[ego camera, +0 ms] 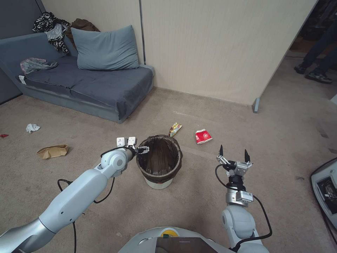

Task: Pick up the trash bin, then pick up the garbage from the floor and place it into the trash bin.

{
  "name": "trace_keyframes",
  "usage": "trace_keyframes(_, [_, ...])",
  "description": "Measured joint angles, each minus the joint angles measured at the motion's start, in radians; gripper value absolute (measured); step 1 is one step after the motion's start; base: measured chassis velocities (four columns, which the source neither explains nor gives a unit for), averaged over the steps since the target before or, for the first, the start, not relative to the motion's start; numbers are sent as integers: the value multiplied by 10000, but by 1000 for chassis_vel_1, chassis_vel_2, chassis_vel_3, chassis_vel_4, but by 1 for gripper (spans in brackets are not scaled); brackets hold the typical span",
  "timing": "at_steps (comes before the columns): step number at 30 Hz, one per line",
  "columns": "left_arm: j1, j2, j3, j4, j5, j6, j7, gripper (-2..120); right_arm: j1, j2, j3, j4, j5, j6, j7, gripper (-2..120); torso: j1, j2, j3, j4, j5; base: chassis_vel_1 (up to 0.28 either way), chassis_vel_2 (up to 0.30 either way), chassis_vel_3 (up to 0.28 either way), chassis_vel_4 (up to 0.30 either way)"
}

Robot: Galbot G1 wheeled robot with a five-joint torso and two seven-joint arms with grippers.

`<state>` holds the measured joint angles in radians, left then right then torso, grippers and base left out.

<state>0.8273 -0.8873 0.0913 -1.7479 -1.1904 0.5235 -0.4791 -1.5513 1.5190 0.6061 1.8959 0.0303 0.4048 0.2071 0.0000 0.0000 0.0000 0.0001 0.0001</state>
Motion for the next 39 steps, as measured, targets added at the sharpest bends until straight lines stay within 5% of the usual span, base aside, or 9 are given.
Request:
trace_keyframes(8, [-349, -266, 174, 401, -636, 208, -342, 95, 126, 28, -8, -120, 16, 5, 20, 100, 0, 0, 0, -1, -1, 0, 0, 0, 0])
trace_keyframes(32, [-394, -517, 133, 569, -2511, 1066, -1783, 6, 195, 69, -88, -65, 36, -12, 124, 100, -1, 4, -3, 0, 6, 0, 0, 0, 0])
trace_keyframes(39, [-377, -558, 101, 614, -2638, 1110, -1887, 3, 190, 66, -96, -37, 41, -26, 132, 100, -1, 4, -4, 1, 7, 0, 0, 0, 0])
